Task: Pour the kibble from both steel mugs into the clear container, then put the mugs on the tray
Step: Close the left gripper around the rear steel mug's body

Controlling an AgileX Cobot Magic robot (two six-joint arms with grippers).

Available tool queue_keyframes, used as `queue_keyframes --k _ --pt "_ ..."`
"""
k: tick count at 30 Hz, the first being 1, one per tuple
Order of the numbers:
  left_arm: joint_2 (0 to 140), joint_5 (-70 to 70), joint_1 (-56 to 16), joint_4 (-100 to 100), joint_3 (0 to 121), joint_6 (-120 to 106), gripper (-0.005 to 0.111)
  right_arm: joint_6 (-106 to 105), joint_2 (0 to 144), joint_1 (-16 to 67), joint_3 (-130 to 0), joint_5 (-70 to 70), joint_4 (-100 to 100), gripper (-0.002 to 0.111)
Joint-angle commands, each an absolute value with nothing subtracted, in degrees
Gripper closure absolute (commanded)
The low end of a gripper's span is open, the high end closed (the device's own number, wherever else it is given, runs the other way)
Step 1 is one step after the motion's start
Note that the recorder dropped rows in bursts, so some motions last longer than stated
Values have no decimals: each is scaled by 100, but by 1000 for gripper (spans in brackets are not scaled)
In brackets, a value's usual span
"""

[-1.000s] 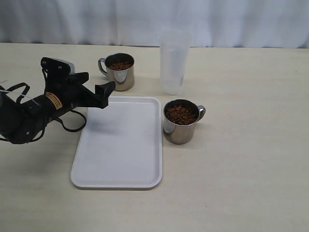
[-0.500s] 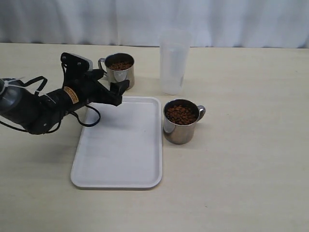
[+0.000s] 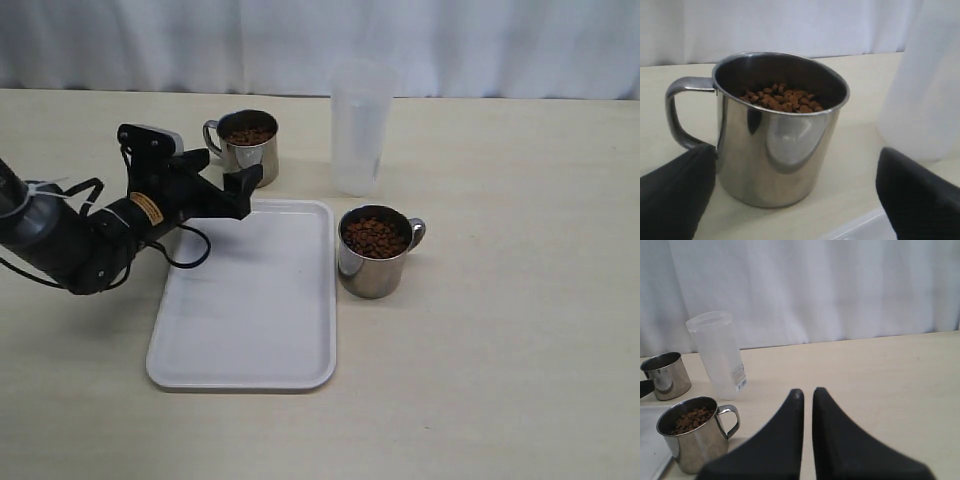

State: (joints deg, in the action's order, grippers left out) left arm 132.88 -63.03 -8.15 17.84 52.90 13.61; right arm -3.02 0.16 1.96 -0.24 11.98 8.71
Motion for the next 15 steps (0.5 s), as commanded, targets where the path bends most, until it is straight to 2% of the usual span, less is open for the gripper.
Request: queue_keyframes --k 1,8,15 --pt "13458 -6842 -835 1802 5419 1331 44 -297 0 216 0 1209 879 103" --pt "13492 -5716 -883 2003 5887 1331 43 -297 0 216 0 1209 879 103" --pt "13552 -5598 -893 2024 6100 1331 43 -297 0 216 0 1209 879 103"
